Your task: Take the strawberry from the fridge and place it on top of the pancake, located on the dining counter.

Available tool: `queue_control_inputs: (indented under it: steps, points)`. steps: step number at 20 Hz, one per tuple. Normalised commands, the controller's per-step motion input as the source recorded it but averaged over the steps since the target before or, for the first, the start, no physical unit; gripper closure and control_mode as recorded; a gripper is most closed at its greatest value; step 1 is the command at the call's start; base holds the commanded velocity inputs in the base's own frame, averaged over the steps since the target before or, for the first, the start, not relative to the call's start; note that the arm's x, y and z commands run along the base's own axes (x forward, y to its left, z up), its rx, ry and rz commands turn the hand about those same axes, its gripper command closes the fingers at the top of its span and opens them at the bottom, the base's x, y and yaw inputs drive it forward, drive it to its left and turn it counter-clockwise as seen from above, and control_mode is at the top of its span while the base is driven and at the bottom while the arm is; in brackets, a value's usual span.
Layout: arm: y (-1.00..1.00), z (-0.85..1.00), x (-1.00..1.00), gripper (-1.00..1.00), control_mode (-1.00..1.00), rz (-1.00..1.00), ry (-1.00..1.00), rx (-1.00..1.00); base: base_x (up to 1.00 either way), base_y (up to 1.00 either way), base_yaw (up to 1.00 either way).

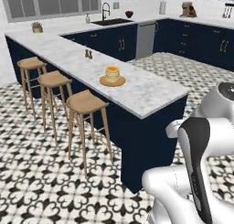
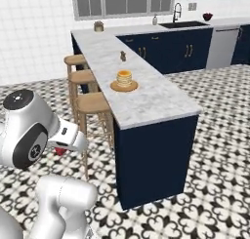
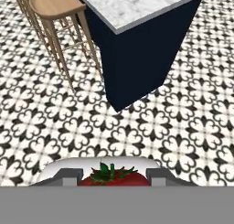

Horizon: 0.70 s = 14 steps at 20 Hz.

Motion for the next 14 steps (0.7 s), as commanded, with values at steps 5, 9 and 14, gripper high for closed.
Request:
queue_control_inputs:
  steps: [5, 9, 14]
  points:
    - [0.00, 0.00, 0.00, 1.00, 1.00, 0.00, 0.00, 0.00, 0.28, 1.00, -0.51]
    - [0.00, 0.00, 0.00, 1.00, 1.00, 0.00, 0.00, 0.00, 0.37, 1.00, -0.52]
    - [0.00, 0.00, 0.00, 1.00, 1.00, 0.00, 0.00, 0.00, 0.50, 1.00, -0.47]
